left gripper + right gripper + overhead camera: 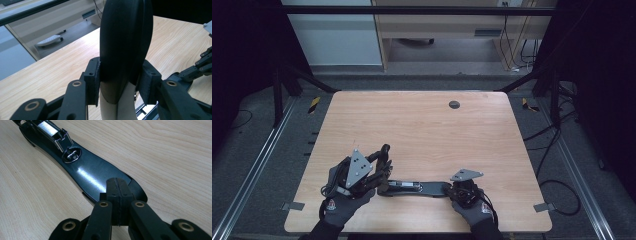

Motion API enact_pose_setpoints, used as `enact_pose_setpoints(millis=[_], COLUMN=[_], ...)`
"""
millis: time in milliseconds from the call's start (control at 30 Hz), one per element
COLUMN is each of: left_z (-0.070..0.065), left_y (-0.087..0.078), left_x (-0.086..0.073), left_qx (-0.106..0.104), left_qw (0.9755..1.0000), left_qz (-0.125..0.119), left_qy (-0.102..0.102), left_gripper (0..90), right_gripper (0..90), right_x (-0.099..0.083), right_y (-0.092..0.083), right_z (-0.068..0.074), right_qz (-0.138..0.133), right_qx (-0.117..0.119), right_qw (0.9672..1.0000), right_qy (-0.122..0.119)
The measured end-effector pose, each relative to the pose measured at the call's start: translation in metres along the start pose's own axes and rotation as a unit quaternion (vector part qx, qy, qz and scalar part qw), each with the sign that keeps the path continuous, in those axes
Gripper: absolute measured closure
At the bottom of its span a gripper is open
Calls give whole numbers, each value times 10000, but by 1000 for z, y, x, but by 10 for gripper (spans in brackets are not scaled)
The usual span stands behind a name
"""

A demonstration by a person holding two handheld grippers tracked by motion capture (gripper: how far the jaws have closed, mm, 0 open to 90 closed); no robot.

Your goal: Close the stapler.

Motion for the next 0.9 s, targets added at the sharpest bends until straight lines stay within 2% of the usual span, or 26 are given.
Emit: enact_pose_setpoints(millis=[900], left_z=[-8], left_y=[7], left_x=[3], left_qx=[-16], left_qw=[9998], left_qz=[19], left_qy=[209], left_gripper=[566], right_gripper=[900], right_x=[0], right_y=[0], right_z=[0], right_qz=[-1], right_qx=[1], right_qw=[10000], right_qy=[-5])
Point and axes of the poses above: each handheld gripper's, and its own axes: y roughly forward along the jaws, x roughly out of its top, z roughly to its left, the point moved 5 cm from there along y, roughly forward along the jaws, and after that the axes turned 6 degrees about z, right-handed, at the moved point
